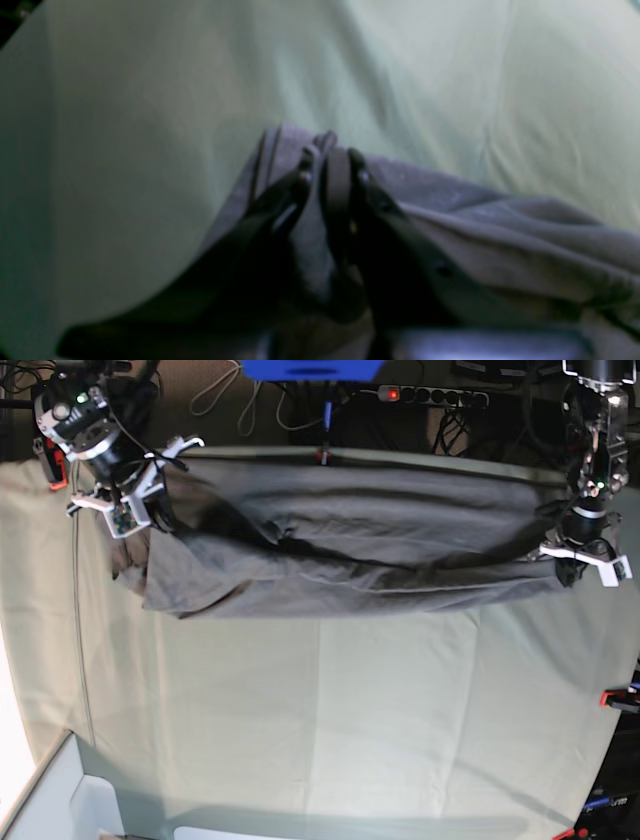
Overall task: Layout the t-shirt on the table in an organized manner, then fold the t-shirt properly
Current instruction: 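Lift the grey shirt strip ends with both grippers and pull it taut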
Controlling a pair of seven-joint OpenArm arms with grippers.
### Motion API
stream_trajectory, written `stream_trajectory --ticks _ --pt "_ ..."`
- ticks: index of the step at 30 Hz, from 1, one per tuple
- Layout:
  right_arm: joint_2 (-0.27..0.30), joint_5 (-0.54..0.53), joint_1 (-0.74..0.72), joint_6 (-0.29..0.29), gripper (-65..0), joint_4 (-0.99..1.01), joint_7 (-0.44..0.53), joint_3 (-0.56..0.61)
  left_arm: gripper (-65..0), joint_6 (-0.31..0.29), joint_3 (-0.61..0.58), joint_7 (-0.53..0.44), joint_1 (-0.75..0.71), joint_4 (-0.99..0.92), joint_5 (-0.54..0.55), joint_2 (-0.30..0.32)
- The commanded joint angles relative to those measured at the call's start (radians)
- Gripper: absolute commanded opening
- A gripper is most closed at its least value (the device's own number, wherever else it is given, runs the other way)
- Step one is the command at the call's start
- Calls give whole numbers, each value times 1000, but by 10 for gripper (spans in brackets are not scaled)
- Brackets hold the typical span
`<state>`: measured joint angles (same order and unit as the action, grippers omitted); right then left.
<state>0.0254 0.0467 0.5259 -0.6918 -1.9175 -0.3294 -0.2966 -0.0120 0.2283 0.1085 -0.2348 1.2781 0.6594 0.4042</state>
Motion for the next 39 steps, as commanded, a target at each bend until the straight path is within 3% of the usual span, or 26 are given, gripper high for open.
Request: stream_trajectory --ticks 1,8,20,30,34,39 --pt "6 -14 13 -6 -650 -15 42 -3 -650 -7 29 -30 1 19 1 20" --pt "11 -14 63 -6 -650 -15 75 -5 -650 -7 125 -23 -10 42 -7 -12" --pt "15 -90 150 -6 -650 -18 171 -102 -650 -9 124 -23 -50 54 -2 -14" --pt "9 -95 271 -6 -650 -15 304 -100 -650 -9 127 -25 -105 54 0 -14" --pt "14 -173 322 -6 -650 -15 364 -102 -650 -9 125 -25 -111 54 -5 -14" --pt "12 -179 360 -6 -650 -15 395 -95 -650 -9 131 -26 -105 51 -7 -14"
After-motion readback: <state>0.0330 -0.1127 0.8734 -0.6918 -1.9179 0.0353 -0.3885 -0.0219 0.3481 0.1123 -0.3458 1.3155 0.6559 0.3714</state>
